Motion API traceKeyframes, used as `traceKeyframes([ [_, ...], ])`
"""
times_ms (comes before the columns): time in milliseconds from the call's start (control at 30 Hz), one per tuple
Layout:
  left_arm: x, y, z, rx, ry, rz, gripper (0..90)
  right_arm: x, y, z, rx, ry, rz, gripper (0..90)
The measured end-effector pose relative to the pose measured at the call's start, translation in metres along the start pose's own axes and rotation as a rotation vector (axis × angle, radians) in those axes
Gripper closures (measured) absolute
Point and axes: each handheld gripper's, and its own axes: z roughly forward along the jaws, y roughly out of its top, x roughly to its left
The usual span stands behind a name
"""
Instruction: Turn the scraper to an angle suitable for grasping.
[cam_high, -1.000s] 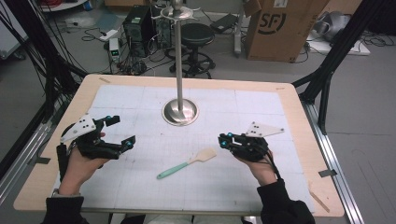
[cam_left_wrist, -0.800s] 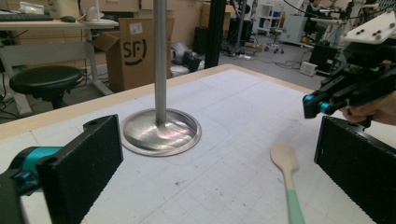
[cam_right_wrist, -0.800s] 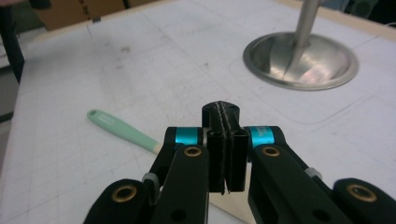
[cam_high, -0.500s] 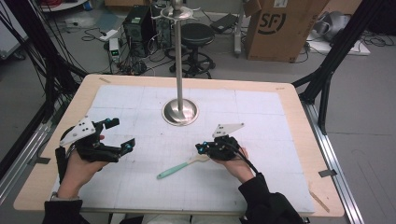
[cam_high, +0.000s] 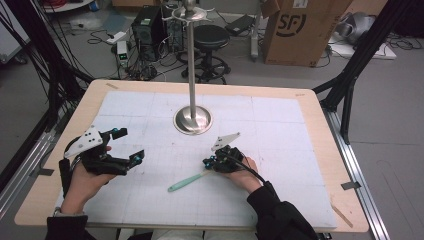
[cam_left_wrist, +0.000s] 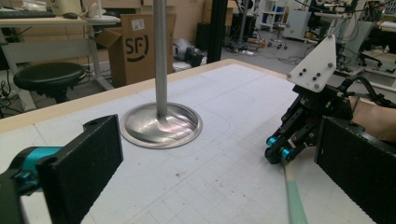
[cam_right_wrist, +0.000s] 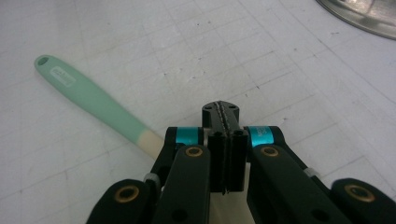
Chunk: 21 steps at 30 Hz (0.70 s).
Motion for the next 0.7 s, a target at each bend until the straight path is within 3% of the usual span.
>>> traceKeyframes([
  [133,0.001,0.000,-0.002,0.000,0.003,-0.001,1.7,0.001,-0.001,-0.002,0.011,0.008,0.007,90.0],
  [200,0.003,0.000,-0.004,0.001,0.004,-0.005,1.7,0.006,-0.002,-0.006,0.030,-0.012,-0.032,90.0],
  [300,0.004,0.000,-0.006,-0.003,0.005,-0.012,1.7,0.009,-0.003,-0.008,0.042,-0.018,-0.038,90.0],
  [467,0.006,0.000,-0.005,-0.005,0.002,-0.013,1.7,0.014,-0.012,-0.014,0.027,-0.018,0.008,90.0],
  [567,0.006,0.001,-0.002,-0.004,-0.002,-0.015,1.7,0.014,-0.022,-0.022,0.018,0.014,0.047,90.0],
  [700,0.005,0.002,0.003,0.000,-0.012,-0.011,1.7,0.023,-0.031,-0.035,0.041,0.005,0.046,90.0],
])
